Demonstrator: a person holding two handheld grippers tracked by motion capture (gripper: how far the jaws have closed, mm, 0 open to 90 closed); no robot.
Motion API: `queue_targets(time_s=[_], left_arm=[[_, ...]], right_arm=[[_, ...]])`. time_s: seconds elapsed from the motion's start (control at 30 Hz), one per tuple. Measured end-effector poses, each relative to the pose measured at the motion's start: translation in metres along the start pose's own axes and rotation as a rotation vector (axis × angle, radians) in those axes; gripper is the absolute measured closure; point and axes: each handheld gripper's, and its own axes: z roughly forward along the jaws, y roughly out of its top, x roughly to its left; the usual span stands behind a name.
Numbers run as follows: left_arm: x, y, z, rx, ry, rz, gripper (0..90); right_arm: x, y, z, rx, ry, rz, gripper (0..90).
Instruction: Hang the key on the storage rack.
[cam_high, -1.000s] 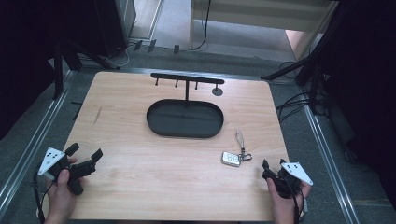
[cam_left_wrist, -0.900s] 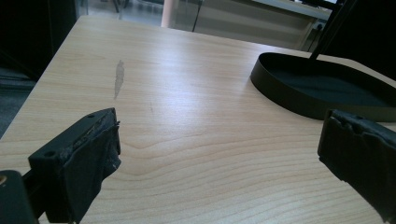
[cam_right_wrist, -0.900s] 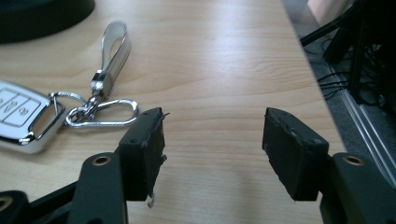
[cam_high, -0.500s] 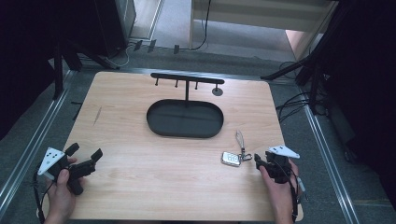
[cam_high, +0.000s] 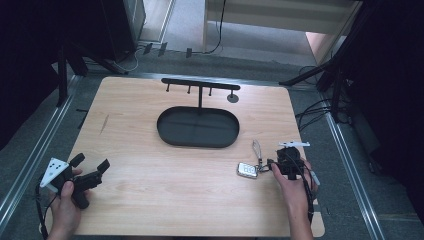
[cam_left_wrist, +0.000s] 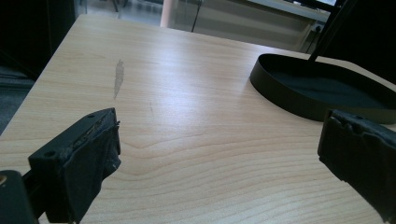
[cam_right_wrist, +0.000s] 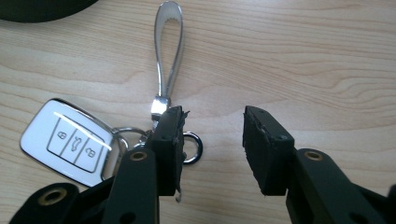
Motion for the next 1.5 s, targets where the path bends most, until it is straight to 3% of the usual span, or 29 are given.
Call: queue_targets(time_s=[0.23,0.63,0.93,1.23,1.5], left_arm=[[0.000,0.000,0.000,0.000,-0.002,-0.003,0.0],[0.001,0.000,0.000,0.000,-0.004,-0.006,0.0],[0.001,0.000,0.000,-0.001,-0.005,-0.008,0.0],[0.001,0.000,0.000,-0.001,-0.006,-0.010,0.0],[0.001,0.000,0.000,-0.001,-0.006,-0.011,0.0]], right_arm=[[0.012,0.014,0.004,0.053,-0.030,-0.014,60.1],[0.021,0.020,0.017,0.136,0.014,0.000,66.4],[0.024,0.024,0.026,0.213,0.020,0.001,67.9],[0.023,0.026,0.031,0.208,0.012,0.011,68.5],[0.024,0.024,0.035,0.205,-0.002,0.009,80.4]])
